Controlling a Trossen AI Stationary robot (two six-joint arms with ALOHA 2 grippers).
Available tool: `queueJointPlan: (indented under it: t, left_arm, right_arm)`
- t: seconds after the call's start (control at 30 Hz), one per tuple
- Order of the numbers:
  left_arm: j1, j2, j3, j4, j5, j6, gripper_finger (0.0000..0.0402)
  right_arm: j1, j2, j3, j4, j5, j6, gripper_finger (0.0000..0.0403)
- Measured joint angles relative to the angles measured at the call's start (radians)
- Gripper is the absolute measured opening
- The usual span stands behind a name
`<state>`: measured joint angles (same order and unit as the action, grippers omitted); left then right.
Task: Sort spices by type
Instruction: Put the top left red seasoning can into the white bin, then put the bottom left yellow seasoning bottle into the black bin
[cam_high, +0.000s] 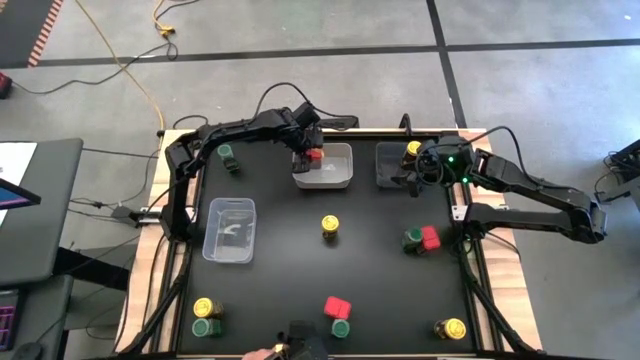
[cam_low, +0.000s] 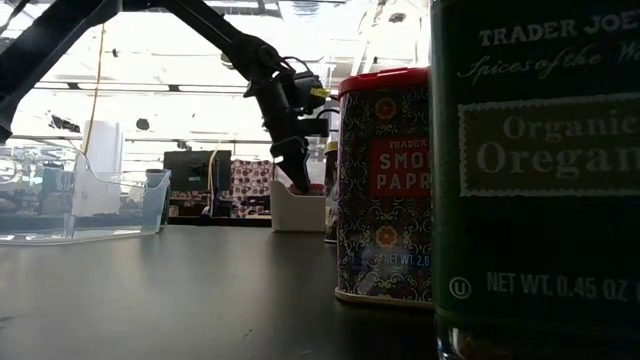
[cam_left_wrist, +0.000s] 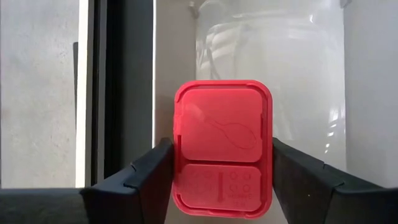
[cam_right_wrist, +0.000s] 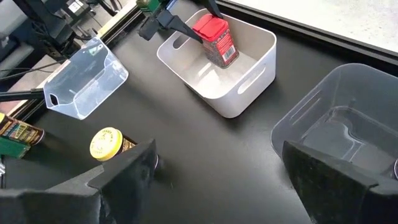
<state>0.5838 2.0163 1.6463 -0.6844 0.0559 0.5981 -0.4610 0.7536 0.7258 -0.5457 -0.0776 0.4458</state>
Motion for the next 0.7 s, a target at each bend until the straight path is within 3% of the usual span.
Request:
queueJointPlan:
  t: [0.23,0.7]
  left_arm:
    - [0.000,0.000,0.000,0.003,0.000,-0.013,0.0268]
    - [0.000,-0.005,0.048,-0.028,-0.035,-0.055,0.0269]
  right_arm:
    - [0.000,0.000,0.000,0.000,0.000,0.000,0.0374]
    - [0.000,0.000,0.000,0.000,0.000,-0.002,0.0374]
